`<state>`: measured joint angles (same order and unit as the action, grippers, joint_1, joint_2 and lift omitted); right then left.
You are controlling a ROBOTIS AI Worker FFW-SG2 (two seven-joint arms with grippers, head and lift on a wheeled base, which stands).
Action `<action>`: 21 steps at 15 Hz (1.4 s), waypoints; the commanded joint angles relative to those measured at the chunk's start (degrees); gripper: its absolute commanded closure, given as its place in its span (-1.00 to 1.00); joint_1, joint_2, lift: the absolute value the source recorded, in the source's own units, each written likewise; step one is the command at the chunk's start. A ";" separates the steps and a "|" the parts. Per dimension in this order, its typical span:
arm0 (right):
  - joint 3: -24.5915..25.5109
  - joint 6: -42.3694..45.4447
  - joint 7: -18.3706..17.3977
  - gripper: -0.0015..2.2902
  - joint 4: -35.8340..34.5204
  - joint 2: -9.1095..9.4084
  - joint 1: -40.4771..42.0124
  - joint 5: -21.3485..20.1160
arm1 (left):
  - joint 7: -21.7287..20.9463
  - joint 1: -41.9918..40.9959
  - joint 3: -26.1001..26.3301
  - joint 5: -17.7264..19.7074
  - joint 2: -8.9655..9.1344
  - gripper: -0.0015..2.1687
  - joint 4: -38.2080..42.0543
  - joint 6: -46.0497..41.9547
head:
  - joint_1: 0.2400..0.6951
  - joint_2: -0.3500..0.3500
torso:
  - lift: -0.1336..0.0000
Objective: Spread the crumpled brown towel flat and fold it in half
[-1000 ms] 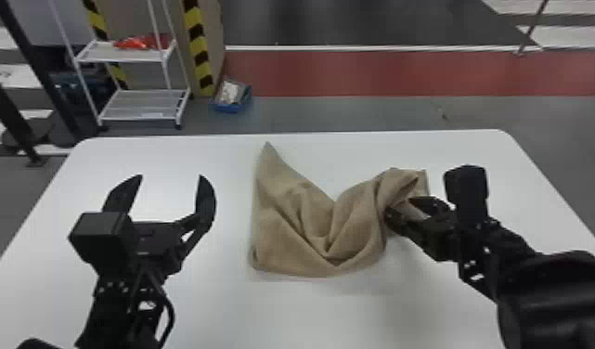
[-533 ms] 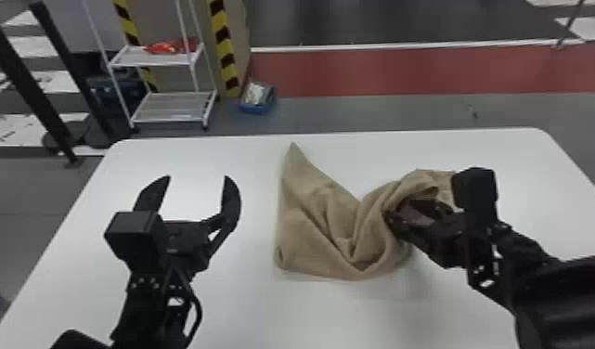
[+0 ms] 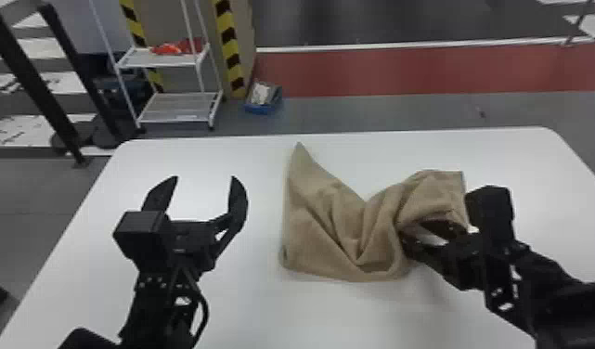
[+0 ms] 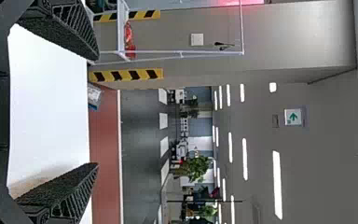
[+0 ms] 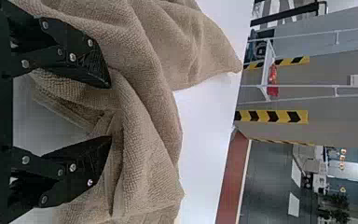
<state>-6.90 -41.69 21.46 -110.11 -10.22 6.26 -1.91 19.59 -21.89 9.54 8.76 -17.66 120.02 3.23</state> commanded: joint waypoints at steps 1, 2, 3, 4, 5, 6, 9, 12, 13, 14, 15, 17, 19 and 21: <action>0.75 0.06 -0.01 -0.49 -0.37 -0.15 0.68 -1.96 | 0.01 0.00 0.13 0.03 0.00 -0.93 -0.05 -0.28 | 1.00 0.26 | -0.86; 0.84 0.24 -0.10 -0.49 -0.28 -0.15 0.68 -2.66 | 0.01 0.00 0.22 0.03 0.09 -0.93 -0.05 -0.28 | 1.00 0.23 | -0.86; 1.10 1.12 -0.19 -0.49 -0.11 -0.06 0.68 -2.75 | 0.01 0.00 0.22 0.03 0.09 -0.93 -0.05 -0.28 | 1.00 0.23 | -0.86; 1.10 2.17 -0.36 -0.49 0.60 -0.06 0.33 -3.27 | 0.01 0.00 0.22 0.03 0.09 -0.93 0.04 -0.28 | 1.00 0.20 | -0.86; 0.93 3.58 -0.71 -0.49 1.56 0.03 -0.11 -4.33 | -0.08 0.00 0.22 0.03 0.09 -0.93 0.04 -0.28 | 1.00 0.19 | -0.86; 0.75 3.93 -0.71 -0.49 2.35 0.11 -0.64 -4.77 | 0.01 -0.08 0.22 0.03 0.09 -0.93 0.04 -0.28 | 1.00 0.18 | -0.86; -0.57 3.58 -0.71 -0.48 4.38 0.20 -2.57 -5.30 | 0.01 -0.26 0.13 -0.06 0.00 -0.93 0.39 -0.10 | 1.00 0.17 | -0.86; -1.18 0.06 -0.45 -0.04 4.82 0.20 -3.89 -5.47 | 0.09 -0.70 -0.31 -0.06 -0.18 -0.93 0.92 -0.10 | 1.00 0.18 | -0.86; -1.36 -1.17 -0.36 0.20 4.64 0.20 -3.89 -6.18 | 0.09 -0.79 -0.40 -0.06 -0.18 -0.93 1.01 -0.10 | 1.00 0.19 | -0.86; -1.53 -2.57 -0.10 0.34 3.94 0.20 -3.80 -6.88 | 0.09 -0.79 -0.40 -0.06 -0.18 -0.93 1.01 -0.10 | 1.00 0.19 | -0.86; -1.45 -3.28 0.08 0.45 2.88 -0.06 -3.45 -7.23 | 0.09 -0.79 -0.40 -0.06 -0.18 -0.93 1.10 -0.10 | 1.00 0.20 | -0.86; -1.01 -5.74 0.78 0.47 -0.28 -0.15 -2.74 -8.55 | 0.01 -0.70 -0.40 -0.06 -0.27 -0.93 1.18 -0.10 | 1.00 0.19 | -0.86; 0.75 -7.14 2.36 0.47 -4.15 -0.24 -1.51 -8.46 | 0.09 -0.70 -0.40 -0.06 -0.35 -0.93 1.18 -0.10 | 1.00 0.18 | -0.86; 3.48 -7.67 3.42 0.47 -9.33 -0.24 -0.20 -7.58 | 0.01 -0.61 -0.31 -0.06 0.00 -0.93 1.10 -0.10 | 1.00 0.16 | -0.86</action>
<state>-5.53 -48.83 24.57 -115.68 -10.45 5.09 -10.05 19.62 -22.54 9.15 8.70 -17.94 121.19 3.13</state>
